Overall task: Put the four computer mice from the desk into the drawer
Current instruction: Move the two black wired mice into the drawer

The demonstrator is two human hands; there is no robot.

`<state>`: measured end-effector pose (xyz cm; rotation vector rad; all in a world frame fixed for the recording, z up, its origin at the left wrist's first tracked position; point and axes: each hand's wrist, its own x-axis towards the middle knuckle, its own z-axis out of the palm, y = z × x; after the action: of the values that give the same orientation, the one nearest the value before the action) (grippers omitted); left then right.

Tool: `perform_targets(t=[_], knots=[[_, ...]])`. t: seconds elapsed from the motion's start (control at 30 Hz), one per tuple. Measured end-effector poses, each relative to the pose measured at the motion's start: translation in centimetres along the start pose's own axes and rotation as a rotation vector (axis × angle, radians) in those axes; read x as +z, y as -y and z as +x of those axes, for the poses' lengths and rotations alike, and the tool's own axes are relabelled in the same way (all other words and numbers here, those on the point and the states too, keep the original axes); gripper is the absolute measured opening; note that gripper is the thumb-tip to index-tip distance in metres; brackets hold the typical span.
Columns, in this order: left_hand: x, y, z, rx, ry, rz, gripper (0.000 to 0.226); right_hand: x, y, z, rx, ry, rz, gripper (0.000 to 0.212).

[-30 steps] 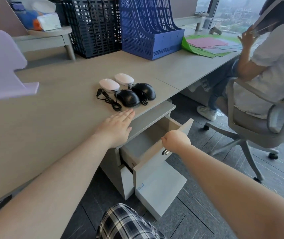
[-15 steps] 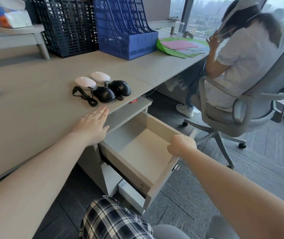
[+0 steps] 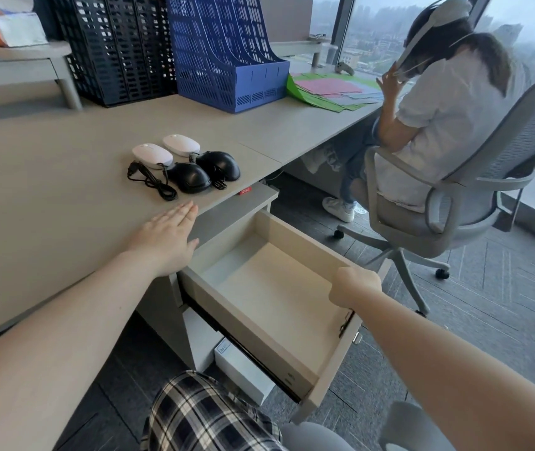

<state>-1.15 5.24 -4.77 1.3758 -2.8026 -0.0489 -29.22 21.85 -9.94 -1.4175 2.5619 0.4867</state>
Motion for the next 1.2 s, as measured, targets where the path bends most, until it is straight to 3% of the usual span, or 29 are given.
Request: perform_targets(t=[0.13,0.23,0.37,0.47,0.63,0.73,0.83,1.0,1.2], knots=[[0.1,0.3,0.2,0.008,-0.033,-0.055,0.062,-0.7,0.6,0.5,0.046,-0.002,0.108,0.015],[-0.2,0.6,0.8,-0.004,-0.101,-0.227,0.053,-1.9,1.7,1.6,0.082,-0.054,0.245,0.023],[-1.9,1.1,1.8,-0.15,-0.339,-0.412,0.04,-5.6,4.9,3.7,0.004,-0.162,0.347,0.021],[-2.7,1.4,3.1,-0.262,-0.438,-0.448,0.046,-8.9,8.0,5.3,-0.089,-0.3,0.514,0.025],[-2.5,1.8,6.6,-0.188,-0.282,-0.308,0.075,-13.2,13.2,8.1,-0.277,-0.42,0.729,0.046],[-2.7,1.8,9.0,-0.221,-0.105,-0.291,0.084,-15.0,15.5,9.7,-0.361,-0.407,0.761,0.061],[-2.7,2.0,10.5,-0.278,-0.026,-0.262,0.083,-16.0,17.0,11.3,-0.396,-0.333,0.743,0.072],[-3.0,2.1,10.9,-0.268,-0.053,-0.181,0.067,-16.6,17.8,13.0,-0.403,-0.247,0.713,0.069],[-2.6,2.7,10.1,-0.206,-0.169,-0.155,0.058,-16.2,16.3,12.4,-0.368,-0.334,0.658,0.06]])
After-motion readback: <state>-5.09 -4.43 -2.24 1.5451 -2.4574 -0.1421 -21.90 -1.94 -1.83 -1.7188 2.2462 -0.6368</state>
